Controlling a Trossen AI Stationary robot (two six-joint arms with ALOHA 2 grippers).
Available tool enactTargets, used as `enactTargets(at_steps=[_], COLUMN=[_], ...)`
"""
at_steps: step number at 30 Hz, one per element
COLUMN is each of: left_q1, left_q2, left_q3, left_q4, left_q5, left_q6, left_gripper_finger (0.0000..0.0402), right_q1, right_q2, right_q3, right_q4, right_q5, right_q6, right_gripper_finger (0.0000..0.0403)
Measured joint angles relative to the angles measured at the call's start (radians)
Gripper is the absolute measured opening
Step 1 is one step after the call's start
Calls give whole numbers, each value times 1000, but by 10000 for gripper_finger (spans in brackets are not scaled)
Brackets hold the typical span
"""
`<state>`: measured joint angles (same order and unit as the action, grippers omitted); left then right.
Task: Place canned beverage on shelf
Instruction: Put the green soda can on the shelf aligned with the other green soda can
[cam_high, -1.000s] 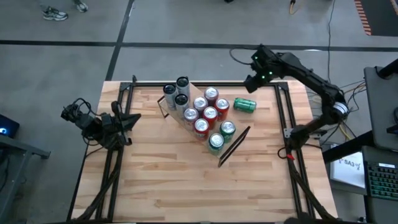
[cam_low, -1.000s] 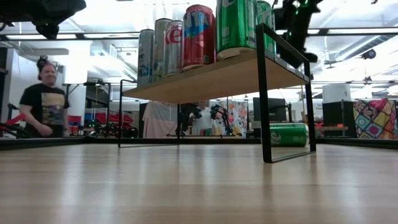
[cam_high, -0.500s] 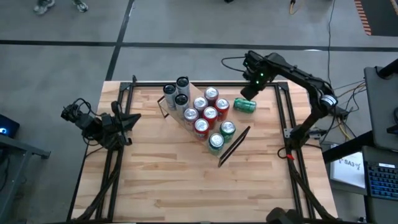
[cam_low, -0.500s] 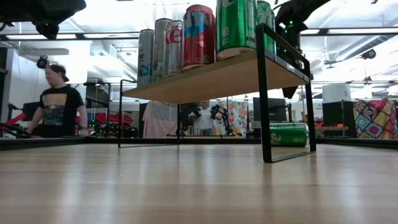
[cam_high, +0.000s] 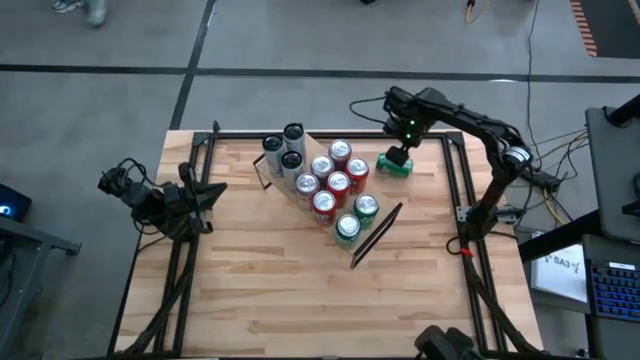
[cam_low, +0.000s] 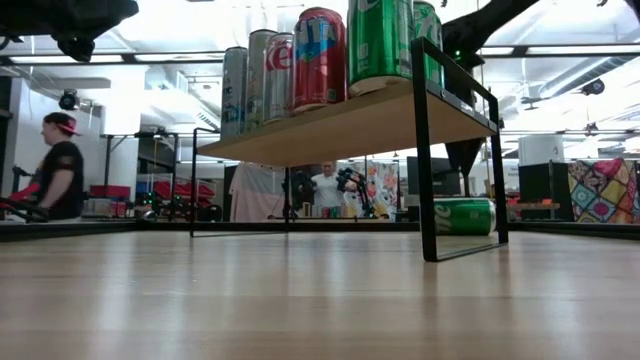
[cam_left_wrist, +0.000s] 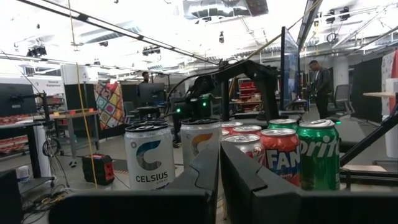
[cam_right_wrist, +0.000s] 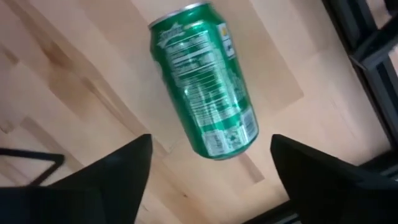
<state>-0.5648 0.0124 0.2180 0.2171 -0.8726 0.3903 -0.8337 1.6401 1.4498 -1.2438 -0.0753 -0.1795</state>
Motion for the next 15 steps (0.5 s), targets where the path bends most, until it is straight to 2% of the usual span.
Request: enactTargets(at_steps=[5,15], left_q1=[0,0], left_q2=[0,0], left_q3=[0,0], left_q4=[-1,-3], left_q5=[0,0], left_q6=[0,19], left_gripper_finger=[0,0], right_q1=[2,2], right_q2=[46,127], right_q3=[-1,-2], right_q4=[1,30], right_q5=[23,29], right_q6=[-55,-104], right_gripper_finger=[339,343])
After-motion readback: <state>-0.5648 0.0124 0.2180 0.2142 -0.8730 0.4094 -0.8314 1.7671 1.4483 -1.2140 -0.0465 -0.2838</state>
